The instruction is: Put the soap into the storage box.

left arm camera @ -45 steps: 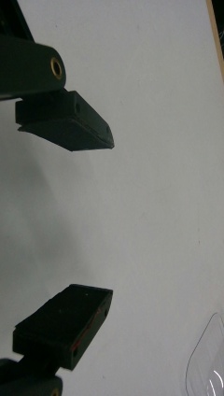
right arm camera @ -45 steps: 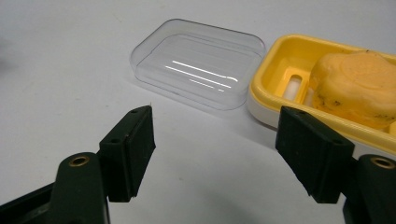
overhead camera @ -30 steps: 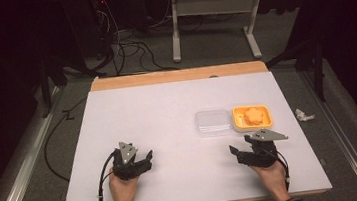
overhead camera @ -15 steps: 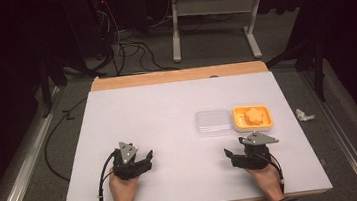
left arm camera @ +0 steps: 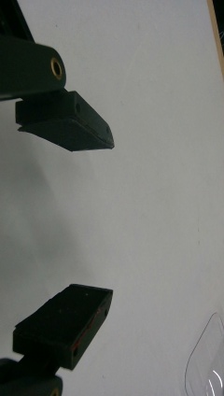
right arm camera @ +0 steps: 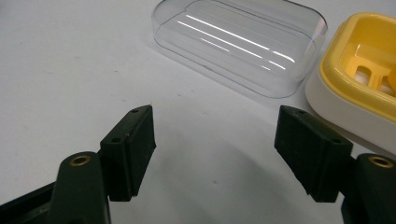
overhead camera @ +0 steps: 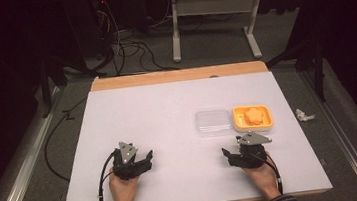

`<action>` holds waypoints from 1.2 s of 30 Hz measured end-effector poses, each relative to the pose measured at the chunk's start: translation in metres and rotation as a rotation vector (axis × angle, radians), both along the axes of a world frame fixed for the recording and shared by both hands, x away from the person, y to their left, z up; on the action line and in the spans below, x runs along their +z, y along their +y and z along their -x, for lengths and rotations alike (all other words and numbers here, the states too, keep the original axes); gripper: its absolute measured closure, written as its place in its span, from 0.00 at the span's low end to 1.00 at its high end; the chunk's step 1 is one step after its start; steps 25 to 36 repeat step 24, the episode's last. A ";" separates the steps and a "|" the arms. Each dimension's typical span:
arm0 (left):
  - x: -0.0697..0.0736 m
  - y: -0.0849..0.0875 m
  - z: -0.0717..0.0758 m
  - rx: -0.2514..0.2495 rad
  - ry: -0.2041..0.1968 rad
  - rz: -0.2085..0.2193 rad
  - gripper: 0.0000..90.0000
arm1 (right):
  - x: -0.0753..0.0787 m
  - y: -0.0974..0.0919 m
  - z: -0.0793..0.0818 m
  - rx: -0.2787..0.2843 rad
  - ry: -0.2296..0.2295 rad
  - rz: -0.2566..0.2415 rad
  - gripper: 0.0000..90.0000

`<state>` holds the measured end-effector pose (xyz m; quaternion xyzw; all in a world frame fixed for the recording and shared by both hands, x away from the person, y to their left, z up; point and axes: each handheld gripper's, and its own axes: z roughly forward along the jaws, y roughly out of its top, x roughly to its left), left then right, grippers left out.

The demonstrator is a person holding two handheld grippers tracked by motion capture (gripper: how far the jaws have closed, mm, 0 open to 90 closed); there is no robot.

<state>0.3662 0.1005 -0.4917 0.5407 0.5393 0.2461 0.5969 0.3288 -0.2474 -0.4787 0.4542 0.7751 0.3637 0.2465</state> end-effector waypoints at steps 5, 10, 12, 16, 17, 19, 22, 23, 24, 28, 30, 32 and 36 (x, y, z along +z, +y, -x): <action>0.000 0.000 0.000 -0.001 0.001 0.010 0.26 | 0.000 -0.001 0.000 0.007 -0.012 -0.004 0.33; 0.000 0.000 0.000 -0.001 0.000 0.010 0.26 | 0.000 -0.001 0.002 -0.006 -0.031 -0.005 0.34; 0.000 0.000 0.000 -0.001 0.000 0.006 0.26 | 0.000 -0.001 0.003 -0.002 -0.044 -0.012 0.35; 0.000 0.000 0.000 0.000 0.000 0.007 0.26 | 0.000 -0.001 0.003 0.007 -0.047 -0.004 0.35; 0.000 0.000 0.000 0.001 0.003 0.008 0.26 | 0.000 -0.001 0.003 0.007 -0.051 -0.003 0.35; 0.000 0.000 0.000 0.000 0.002 0.010 0.26 | 0.000 -0.001 0.004 0.005 -0.050 -0.004 0.35; 0.000 0.000 0.000 0.000 0.003 0.007 0.26 | 0.000 -0.001 0.003 0.007 -0.050 -0.005 0.35; 0.000 0.000 0.000 0.001 0.003 0.008 0.26 | 0.000 0.000 0.004 0.006 -0.049 0.000 0.35; 0.000 0.000 0.000 0.001 0.003 0.008 0.26 | 0.000 0.000 0.004 0.006 -0.049 0.000 0.35; 0.000 0.000 0.000 0.001 0.003 0.008 0.26 | 0.000 0.000 0.004 0.006 -0.049 0.000 0.35; 0.000 0.000 0.000 0.001 0.003 0.008 0.26 | 0.000 0.000 0.004 0.006 -0.049 0.000 0.35; 0.000 0.000 0.000 0.001 0.003 0.008 0.26 | 0.000 0.000 0.004 0.006 -0.049 0.000 0.35; 0.000 0.000 0.000 0.001 0.003 0.008 0.26 | 0.000 0.000 0.004 0.006 -0.049 0.000 0.35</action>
